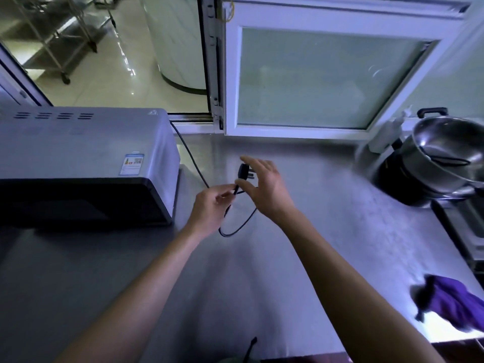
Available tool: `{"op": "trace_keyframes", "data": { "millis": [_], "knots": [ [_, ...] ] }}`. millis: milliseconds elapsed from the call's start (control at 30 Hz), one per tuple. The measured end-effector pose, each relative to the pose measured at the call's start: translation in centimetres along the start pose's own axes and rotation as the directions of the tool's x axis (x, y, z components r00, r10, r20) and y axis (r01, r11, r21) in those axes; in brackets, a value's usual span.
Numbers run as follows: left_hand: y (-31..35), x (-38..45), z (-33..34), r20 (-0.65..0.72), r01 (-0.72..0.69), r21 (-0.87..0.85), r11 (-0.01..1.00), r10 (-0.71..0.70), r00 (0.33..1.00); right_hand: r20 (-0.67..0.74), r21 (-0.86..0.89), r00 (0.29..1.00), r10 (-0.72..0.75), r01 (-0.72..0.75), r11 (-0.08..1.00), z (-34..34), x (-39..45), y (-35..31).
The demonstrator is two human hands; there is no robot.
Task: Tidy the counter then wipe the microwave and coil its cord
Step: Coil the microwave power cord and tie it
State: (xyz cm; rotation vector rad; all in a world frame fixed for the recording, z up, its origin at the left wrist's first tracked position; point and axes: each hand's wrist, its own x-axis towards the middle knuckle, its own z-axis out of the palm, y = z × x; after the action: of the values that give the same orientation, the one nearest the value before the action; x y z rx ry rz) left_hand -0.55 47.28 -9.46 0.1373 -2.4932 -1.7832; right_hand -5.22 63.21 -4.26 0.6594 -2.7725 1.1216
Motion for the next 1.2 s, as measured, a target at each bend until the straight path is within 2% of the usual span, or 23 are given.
{"op": "trace_keyframes", "data": {
  "millis": [67,200,333,433,600,700,800,867,1067,1200],
  "knots": [
    [-0.4,-0.4,-0.7,0.034,-0.021,0.008,1.000,0.021,0.999,0.049,-0.034,0.999,-0.002,0.003,0.999,0.3,-0.1,-0.5],
    [-1.0,-0.9,-1.5,0.042,0.003,0.041,0.999,-0.005,0.999,0.010,-0.004,0.999,0.032,-0.032,0.999,0.8,-0.8,-1.6],
    [-2.8,-2.3,-1.5,0.083,0.036,0.159,0.987,-0.050,0.995,-0.124,0.061,0.990,0.075,-0.068,0.996,0.7,-1.2,-2.7],
    [-5.1,-3.3,-1.4,0.122,0.040,0.184,0.982,-0.063,0.991,-0.244,0.129,0.962,0.125,-0.096,0.987,-0.2,-1.3,-3.0],
    [-6.9,-1.9,-2.4,0.020,0.098,0.225,0.969,-0.105,0.994,-0.309,0.151,0.937,0.162,-0.120,0.981,-0.4,-3.4,-2.6],
    [-7.1,0.2,-3.6,-0.014,0.142,0.176,0.974,-0.142,0.990,-0.326,0.215,0.913,0.247,-0.182,0.959,0.3,-5.4,-1.7],
    [-6.7,2.0,-4.4,-0.039,0.163,-0.010,0.987,-0.164,0.986,-0.280,0.229,0.898,0.338,-0.280,0.932,1.3,-7.4,-0.4],
    [-6.4,2.6,-4.6,-0.038,0.138,-0.067,0.988,-0.141,0.989,-0.223,0.182,0.895,0.386,-0.351,0.919,2.1,-8.5,0.6],
    [-5.9,2.7,-4.4,-0.009,0.070,-0.009,0.997,-0.070,0.997,-0.088,0.043,0.887,0.453,-0.451,0.891,3.7,-9.9,2.6],
    [-5.3,2.2,-4.2,0.010,0.061,0.011,0.998,-0.061,0.998,0.032,0.058,0.876,0.482,-0.483,0.874,4.3,-9.9,3.4]
  ]
}}
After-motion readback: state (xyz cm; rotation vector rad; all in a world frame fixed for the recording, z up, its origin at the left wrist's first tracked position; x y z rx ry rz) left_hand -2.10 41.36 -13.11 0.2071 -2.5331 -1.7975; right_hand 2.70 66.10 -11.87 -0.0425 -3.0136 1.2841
